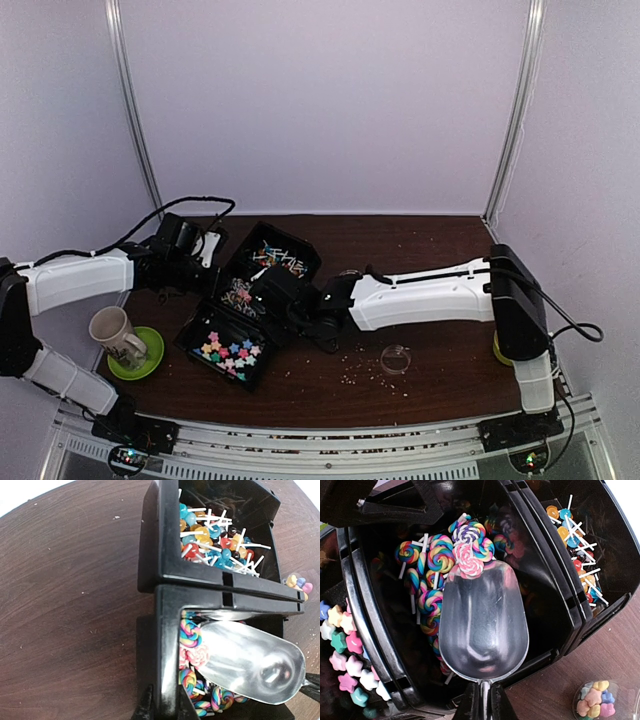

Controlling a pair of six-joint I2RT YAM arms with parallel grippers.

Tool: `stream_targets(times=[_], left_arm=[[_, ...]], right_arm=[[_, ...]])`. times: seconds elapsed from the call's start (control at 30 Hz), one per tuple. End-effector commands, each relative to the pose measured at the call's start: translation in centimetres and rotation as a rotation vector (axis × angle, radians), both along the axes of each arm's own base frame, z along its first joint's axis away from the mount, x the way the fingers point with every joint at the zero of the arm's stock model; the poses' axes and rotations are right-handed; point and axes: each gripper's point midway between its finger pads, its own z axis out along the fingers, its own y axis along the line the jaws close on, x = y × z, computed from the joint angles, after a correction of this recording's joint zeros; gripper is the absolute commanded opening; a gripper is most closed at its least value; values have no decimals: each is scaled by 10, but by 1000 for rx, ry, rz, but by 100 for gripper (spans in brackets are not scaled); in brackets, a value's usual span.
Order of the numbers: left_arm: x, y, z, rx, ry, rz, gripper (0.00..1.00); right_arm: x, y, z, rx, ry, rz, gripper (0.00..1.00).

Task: Pack the candies
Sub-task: Scoop the fake candies from the storage box.

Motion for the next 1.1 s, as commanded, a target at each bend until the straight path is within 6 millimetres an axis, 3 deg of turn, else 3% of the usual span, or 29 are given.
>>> stream_targets(times=[0.0, 0.2, 0.4, 0.63, 0.83, 1.07], left_arm=[[-3, -53, 89, -296, -173, -177, 0], [-10, -64, 94, -351, -165, -245, 0], [-12, -69, 96, -374, -160, -273, 0], [-5, -60, 89, -342, -150, -223, 0], [11, -34, 70, -244, -114, -89, 0], [15, -30, 61, -218, -80, -62, 0]], right_arm=[[20, -19, -22, -8, 2, -74, 0], [14, -1, -24, 27, -25, 50, 0], [9, -2, -18, 54, -134, 145, 0], [11, -3, -15, 47, -167, 163, 0], [6, -20, 0, 64, -181, 149, 0], [2, -38, 30, 124, -227, 157, 0]])
